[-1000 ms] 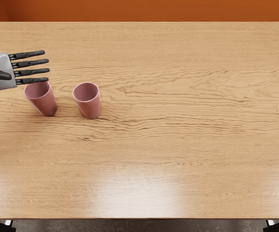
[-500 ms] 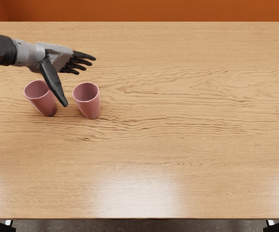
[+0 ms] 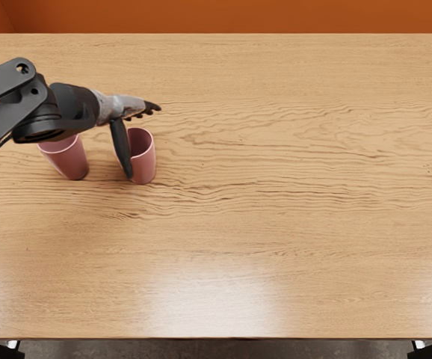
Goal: Pick up cup and place in cup with left hand
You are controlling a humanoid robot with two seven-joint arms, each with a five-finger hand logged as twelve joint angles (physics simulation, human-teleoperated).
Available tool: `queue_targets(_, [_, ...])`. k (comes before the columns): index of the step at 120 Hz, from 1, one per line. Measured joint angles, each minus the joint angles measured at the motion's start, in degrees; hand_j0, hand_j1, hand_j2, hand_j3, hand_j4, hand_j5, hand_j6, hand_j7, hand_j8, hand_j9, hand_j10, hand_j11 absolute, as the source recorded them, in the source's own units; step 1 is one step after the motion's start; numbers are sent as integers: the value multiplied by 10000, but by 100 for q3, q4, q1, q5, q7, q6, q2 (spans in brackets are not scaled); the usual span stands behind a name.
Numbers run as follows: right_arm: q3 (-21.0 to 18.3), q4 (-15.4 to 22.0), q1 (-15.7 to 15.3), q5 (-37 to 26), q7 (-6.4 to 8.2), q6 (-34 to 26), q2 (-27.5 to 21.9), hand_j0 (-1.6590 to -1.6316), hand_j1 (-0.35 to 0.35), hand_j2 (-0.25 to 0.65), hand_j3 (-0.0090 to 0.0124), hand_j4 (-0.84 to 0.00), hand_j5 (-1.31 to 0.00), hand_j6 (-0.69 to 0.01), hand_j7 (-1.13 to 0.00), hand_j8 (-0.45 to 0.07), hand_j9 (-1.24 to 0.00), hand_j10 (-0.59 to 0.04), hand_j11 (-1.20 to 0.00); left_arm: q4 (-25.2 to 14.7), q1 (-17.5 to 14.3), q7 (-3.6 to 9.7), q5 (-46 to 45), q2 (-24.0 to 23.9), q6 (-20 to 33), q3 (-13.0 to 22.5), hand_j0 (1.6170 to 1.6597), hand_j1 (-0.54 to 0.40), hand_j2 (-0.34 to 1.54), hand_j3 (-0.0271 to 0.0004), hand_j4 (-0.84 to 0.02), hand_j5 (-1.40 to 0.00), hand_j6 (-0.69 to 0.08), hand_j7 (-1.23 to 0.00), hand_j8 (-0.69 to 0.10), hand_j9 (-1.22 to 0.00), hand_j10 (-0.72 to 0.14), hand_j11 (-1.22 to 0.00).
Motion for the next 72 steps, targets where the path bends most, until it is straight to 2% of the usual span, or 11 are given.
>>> queue_targets(24, [-1, 0, 0, 0, 2, 0, 0, -16581, -3491, 2, 0, -8, -1, -10, 0, -7, -1, -5, -1, 309, 16, 0, 300, -159, 360, 256, 16583, 3165, 106, 0, -259, -308, -268, -306, -265, -305, -256, -304])
queue_targets(31, [0, 0, 0, 0, 1, 0, 0, -16581, -3491, 1, 0, -7, -1, -10, 0, -7, -1, -5, -1, 330, 17, 0, 327, -237, 394, 278, 16582, 2112, 394, 0, -738, -824, -752, -821, -750, -819, -734, -818])
queue_targets(42, [-1, 0, 0, 0, 1, 0, 0, -16581, -3491, 1, 0, -8, -1, -10, 0, -8, -1, -5, -1, 346, 17, 1, 363, -261, 398, 295, 16558, 2541, -118, 0, -1396, -1682, -1433, -1663, -1448, -1646, -1438, -1630])
queue_targets(50, [-1, 0, 0, 0, 0, 0, 0, -16581, -3491, 1, 0, -8, -1, -11, 0, -8, -1, -5, -1, 350, 11, 1, 365, -260, 391, 318, 16577, 1311, 273, 0, -1866, -2217, -1901, -2200, -1914, -2186, -1903, -2173])
queue_targets(55, [-2, 0, 0, 0, 0, 0, 0, -16581, -3491, 1, 0, -8, -1, -11, 0, -8, -1, -5, -1, 352, -1, 0, 368, -267, 391, 365, 16576, 1029, 133, 0, -2166, -2579, -2199, -2564, -2210, -2552, -2193, -2541])
queue_targets(72, [-1, 0, 0, 0, 1, 0, 0, -16581, -3491, 1, 0, -9, -1, -13, 0, -9, -1, -7, -1, 355, -9, -1, 402, -265, 412, 440, 16543, 1508, -816, 0, -2873, -3528, -2892, -3527, -2887, -3532, -2846, -3539])
